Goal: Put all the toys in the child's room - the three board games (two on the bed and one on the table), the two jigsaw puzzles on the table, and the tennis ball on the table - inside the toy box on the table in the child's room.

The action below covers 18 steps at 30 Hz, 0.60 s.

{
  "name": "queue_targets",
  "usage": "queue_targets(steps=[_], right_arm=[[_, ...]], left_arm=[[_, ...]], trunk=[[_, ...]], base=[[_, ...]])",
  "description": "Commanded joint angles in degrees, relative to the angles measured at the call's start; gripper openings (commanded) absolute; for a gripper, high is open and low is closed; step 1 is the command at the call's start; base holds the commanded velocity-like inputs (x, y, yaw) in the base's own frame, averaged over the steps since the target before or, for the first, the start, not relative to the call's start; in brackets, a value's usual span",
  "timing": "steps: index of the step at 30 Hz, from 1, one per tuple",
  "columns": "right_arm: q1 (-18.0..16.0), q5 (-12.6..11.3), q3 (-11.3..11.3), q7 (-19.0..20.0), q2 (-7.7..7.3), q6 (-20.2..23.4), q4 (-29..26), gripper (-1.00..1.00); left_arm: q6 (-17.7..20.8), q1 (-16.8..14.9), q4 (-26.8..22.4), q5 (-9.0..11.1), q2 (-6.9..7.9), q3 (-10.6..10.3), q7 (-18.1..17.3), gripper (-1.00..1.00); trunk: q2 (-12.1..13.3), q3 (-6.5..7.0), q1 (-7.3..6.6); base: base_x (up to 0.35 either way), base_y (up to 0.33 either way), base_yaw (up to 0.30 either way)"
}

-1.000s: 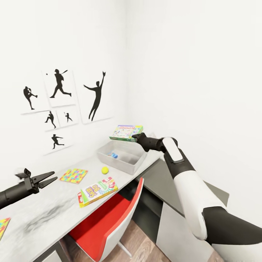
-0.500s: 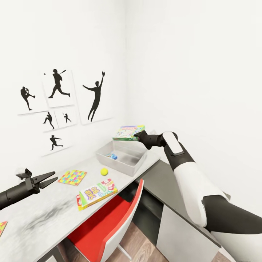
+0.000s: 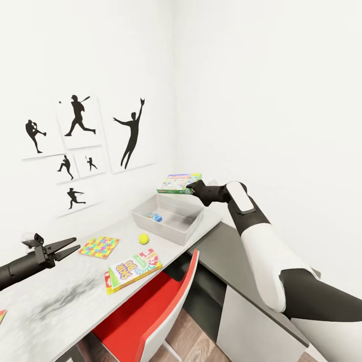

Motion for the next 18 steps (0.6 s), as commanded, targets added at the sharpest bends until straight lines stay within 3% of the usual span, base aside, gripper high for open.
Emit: queue_targets(steps=[1, 6, 14, 18], right_arm=[[0.0, -0.6, -0.1, -0.6, 0.03, 0.1, -0.1, -1.00], [0.1, -0.7, -0.2, -0.5, 0.01, 0.2, 0.0, -1.00], [-0.3, -0.7, -0.2, -0.5, 0.01, 2.3, 6.6, -1.00], [-0.3, -0.7, -1.6, -0.4, 0.01, 2.5, 9.9, -1.00]], left_arm=[[0.6, 0.0, 0.0, 0.0, 0.01, 0.0, -0.3, 1.00], [0.6, 0.0, 0.0, 0.0, 0.08, 0.0, -0.3, 1.00], [0.6, 0.0, 0.0, 0.0, 0.03, 0.0, -0.3, 1.00], [0.6, 0.1, 0.0, 0.0, 0.08, 0.1, -0.3, 1.00]], trunk=[[-0.1, -0.07, 0.03], [-0.1, -0.07, 0.03], [-0.1, -0.07, 0.03], [-0.1, -0.07, 0.03]], base=[[0.018, 0.000, 0.000], [0.036, 0.000, 0.000], [0.134, 0.000, 0.000], [0.022, 0.000, 0.000]])
